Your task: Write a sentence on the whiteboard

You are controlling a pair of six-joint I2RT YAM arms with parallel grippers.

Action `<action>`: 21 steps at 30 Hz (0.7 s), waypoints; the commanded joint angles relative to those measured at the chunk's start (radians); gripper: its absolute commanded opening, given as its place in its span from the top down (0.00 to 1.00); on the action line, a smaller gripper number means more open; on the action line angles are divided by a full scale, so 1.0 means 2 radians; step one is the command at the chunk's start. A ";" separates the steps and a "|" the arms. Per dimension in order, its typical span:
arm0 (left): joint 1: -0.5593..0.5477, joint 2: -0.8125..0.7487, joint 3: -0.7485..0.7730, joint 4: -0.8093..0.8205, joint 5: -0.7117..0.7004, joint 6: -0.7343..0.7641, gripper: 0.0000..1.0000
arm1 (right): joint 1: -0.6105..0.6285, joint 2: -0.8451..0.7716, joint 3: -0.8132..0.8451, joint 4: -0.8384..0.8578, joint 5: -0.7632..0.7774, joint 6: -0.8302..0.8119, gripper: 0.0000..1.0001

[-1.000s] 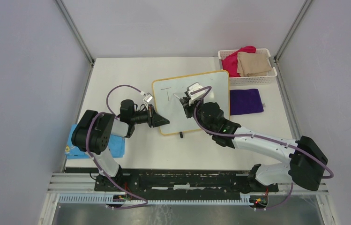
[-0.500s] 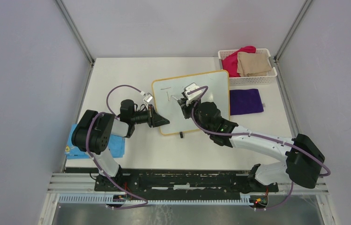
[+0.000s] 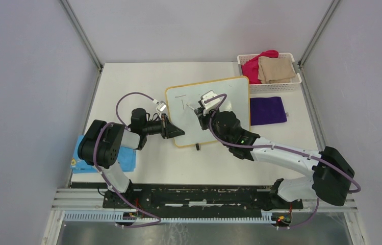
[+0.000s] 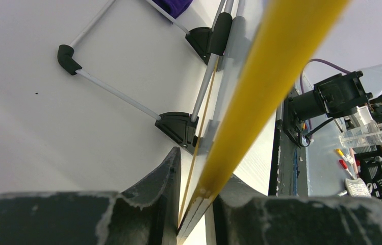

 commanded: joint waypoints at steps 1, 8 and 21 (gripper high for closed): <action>0.000 -0.003 0.004 -0.035 -0.036 0.034 0.98 | -0.001 -0.018 -0.005 -0.003 0.025 -0.001 1.00; -0.002 -0.004 0.005 -0.038 -0.036 0.036 0.98 | -0.002 -0.024 -0.005 -0.005 0.038 -0.005 1.00; -0.004 -0.004 0.006 -0.047 -0.036 0.042 0.98 | -0.006 -0.010 0.021 -0.006 0.032 -0.009 1.00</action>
